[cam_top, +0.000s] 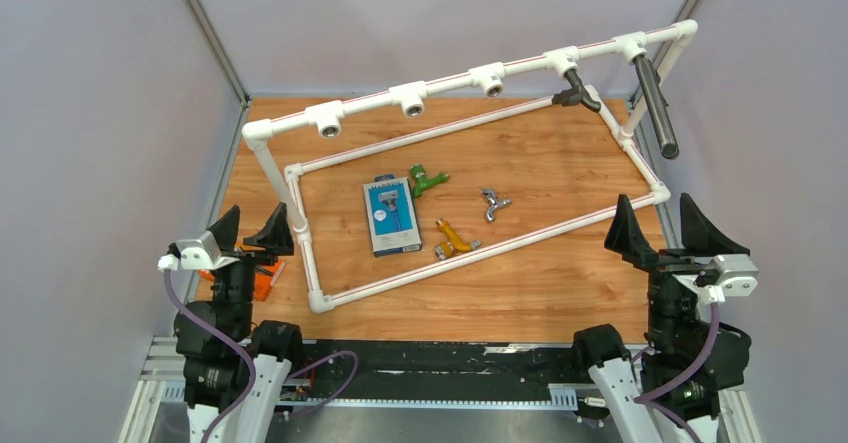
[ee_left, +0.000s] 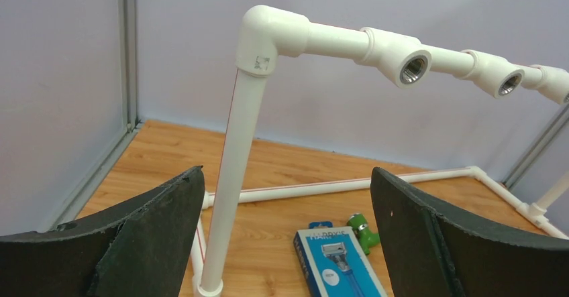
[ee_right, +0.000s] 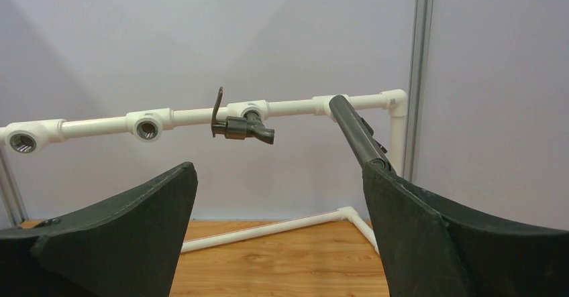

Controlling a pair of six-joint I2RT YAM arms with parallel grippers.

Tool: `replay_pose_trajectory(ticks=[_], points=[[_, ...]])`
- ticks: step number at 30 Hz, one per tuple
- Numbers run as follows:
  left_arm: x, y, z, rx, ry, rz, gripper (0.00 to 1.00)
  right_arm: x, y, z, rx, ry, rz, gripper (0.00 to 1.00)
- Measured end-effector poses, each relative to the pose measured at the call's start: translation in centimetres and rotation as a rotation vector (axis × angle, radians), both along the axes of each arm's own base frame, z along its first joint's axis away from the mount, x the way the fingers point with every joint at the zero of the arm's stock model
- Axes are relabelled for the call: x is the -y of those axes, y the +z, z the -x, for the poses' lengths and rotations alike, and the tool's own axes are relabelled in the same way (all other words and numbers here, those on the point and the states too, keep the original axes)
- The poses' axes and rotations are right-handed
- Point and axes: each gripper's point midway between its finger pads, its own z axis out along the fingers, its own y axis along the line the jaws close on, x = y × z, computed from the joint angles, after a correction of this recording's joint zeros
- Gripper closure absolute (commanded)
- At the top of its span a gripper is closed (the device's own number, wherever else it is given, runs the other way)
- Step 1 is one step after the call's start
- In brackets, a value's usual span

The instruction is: Install the water faucets

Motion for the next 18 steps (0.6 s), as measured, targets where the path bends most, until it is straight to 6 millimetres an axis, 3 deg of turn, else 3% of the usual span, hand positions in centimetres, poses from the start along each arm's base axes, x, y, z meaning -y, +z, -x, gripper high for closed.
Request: replay_pose_trajectory(ticks=[6, 9, 13, 18], points=[[0.1, -0.6, -0.3, -0.017, -0.007, 0.021, 0.00, -0.5, -0.1, -0.2, -0.009, 0.034, -0.015, 0.00], [0.1, -1.0, -0.4, -0.028, -0.006, 0.039, 0.00, -1.6, -1.0, -1.6, -0.061, 0.082, -0.015, 0.00], [-0.1, -1.7, -0.6, -0.058, 0.003, 0.088, 0.00, -3.8, -3.6, -4.5, -0.201, 0.165, -0.011, 0.00], [-0.2, -3.4, -1.0, -0.117, 0.008, 0.149, 0.00, -7.1, -8.4, -8.0, -0.418, 0.293, -0.003, 0.00]])
